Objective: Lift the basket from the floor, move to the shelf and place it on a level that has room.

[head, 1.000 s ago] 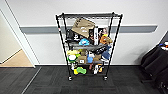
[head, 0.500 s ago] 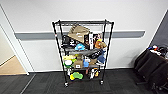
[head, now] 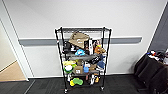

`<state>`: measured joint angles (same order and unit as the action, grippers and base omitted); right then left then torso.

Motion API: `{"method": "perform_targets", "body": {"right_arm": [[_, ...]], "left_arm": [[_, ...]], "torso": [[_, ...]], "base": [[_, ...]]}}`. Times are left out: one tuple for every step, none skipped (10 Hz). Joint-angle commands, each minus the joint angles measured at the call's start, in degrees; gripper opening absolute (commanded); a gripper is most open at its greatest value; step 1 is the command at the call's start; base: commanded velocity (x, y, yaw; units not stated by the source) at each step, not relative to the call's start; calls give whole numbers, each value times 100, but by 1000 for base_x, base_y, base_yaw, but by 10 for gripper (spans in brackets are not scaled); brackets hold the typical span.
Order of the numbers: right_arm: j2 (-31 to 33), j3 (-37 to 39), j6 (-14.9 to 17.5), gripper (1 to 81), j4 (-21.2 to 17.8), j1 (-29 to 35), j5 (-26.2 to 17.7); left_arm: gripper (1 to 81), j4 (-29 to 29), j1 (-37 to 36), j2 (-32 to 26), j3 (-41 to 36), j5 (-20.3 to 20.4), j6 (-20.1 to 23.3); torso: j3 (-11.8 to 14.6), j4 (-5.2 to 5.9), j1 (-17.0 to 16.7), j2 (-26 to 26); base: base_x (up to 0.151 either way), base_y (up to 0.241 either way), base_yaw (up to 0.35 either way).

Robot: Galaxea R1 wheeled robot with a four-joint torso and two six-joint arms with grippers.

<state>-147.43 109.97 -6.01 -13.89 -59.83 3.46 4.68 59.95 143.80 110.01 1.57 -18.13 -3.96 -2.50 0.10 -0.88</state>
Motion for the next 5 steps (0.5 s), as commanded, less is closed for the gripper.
{"method": "perform_targets", "body": {"right_arm": [[141, -135, 21, 10, 9, 599, -91], [133, -118, 21, 10, 9, 529, -91], [115, -56, 21, 10, 9, 450, -109], [132, -47, 30, 10, 52, 371, -127], [150, -29, 21, 10, 192, 318, -162]], "left_arm": [[10, 51, -436, -220, -138, 62, -7], [10, 24, -375, -202, -146, 62, 2], [10, -72, -322, -202, -146, 62, 2], [10, -177, -269, -193, -146, 62, 2], [10, -248, -199, -184, -146, 62, 2]], "torso": [[-2, 0, 0, 0], [37, 0, 0, 0], [35, 0, -2, 0], [35, 0, -2, 0], [37, 0, -2, 0]], "base": [[0, 0, 0], [0, 0, 0], [0, 0, 0], [0, 0, 0], [0, 0, 0]]}}
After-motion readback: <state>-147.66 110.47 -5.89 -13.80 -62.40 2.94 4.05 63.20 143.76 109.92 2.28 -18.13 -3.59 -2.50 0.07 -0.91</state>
